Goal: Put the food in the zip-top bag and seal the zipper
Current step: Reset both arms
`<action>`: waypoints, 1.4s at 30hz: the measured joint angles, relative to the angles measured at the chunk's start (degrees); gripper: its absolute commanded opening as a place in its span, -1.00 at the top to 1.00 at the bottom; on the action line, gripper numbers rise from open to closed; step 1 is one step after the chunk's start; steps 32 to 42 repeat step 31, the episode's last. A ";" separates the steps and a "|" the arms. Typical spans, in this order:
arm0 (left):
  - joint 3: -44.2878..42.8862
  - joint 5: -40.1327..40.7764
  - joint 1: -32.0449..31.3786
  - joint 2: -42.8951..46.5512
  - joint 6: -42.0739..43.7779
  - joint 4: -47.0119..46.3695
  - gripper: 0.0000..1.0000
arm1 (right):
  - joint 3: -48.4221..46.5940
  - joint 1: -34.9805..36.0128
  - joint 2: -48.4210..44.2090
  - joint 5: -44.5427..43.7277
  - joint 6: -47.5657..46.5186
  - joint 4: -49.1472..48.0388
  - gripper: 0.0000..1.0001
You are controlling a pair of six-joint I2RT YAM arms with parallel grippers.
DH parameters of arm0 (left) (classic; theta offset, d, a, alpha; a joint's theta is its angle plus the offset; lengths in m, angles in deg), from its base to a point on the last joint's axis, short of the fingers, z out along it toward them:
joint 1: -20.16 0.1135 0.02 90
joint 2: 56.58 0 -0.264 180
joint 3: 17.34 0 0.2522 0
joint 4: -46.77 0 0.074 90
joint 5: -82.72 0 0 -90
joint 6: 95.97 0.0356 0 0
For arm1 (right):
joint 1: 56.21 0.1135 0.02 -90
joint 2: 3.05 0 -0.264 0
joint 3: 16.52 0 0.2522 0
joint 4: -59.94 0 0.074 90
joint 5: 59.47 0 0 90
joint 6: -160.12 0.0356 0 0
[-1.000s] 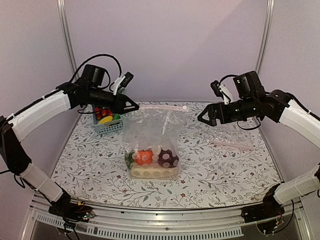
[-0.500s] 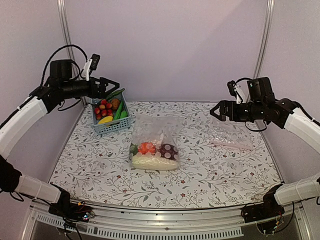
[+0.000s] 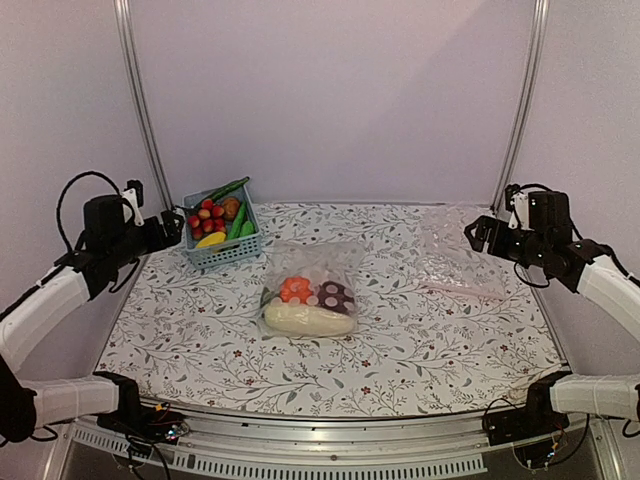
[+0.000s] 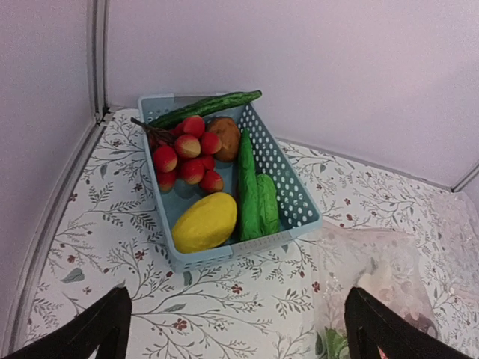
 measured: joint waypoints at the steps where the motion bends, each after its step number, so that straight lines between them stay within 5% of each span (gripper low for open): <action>1: 2.23 2.23 0.17 1.31 0.02 -1.95 -0.99 | 1.86 -0.81 -1.14 -1.07 0.00 -1.27 -0.98; 9: 19.04 15.37 0.28 12.44 2.01 -15.96 -0.99 | 18.25 -4.07 -11.41 -11.08 -2.82 -15.23 -0.97; 18: 32.33 17.77 0.28 16.00 8.28 -30.25 -0.99 | 29.05 -4.87 -12.68 -18.56 -7.48 -28.09 -0.97; 42: 33.79 17.90 0.28 11.85 9.20 -38.21 -0.99 | 30.86 -4.87 -14.75 -22.36 -9.27 -33.16 -0.98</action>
